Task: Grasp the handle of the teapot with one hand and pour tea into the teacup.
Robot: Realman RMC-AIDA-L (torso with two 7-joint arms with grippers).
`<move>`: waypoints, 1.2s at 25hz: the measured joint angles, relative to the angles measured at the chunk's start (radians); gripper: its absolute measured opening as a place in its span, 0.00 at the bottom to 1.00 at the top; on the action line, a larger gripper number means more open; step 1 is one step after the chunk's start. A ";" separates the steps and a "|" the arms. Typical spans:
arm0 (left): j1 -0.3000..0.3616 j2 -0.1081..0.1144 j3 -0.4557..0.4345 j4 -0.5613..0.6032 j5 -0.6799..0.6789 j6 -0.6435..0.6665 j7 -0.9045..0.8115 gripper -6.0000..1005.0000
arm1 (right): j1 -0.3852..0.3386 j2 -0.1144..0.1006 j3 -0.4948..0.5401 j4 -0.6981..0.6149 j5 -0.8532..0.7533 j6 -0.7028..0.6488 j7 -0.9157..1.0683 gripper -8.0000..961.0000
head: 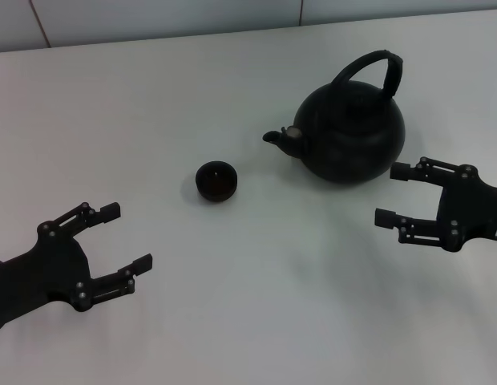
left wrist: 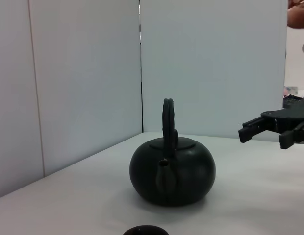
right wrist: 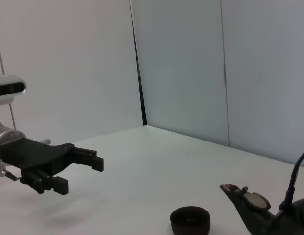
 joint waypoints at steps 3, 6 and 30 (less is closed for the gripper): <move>0.000 0.000 0.001 0.000 0.000 0.001 0.000 0.85 | 0.007 -0.002 -0.005 -0.002 -0.002 0.009 0.000 0.83; 0.001 0.000 0.001 0.000 0.000 0.003 0.000 0.85 | 0.010 -0.003 -0.007 -0.004 -0.003 0.021 0.000 0.82; -0.012 0.000 0.063 0.002 0.000 0.006 -0.008 0.85 | 0.014 0.001 -0.010 -0.006 -0.004 0.034 -0.001 0.82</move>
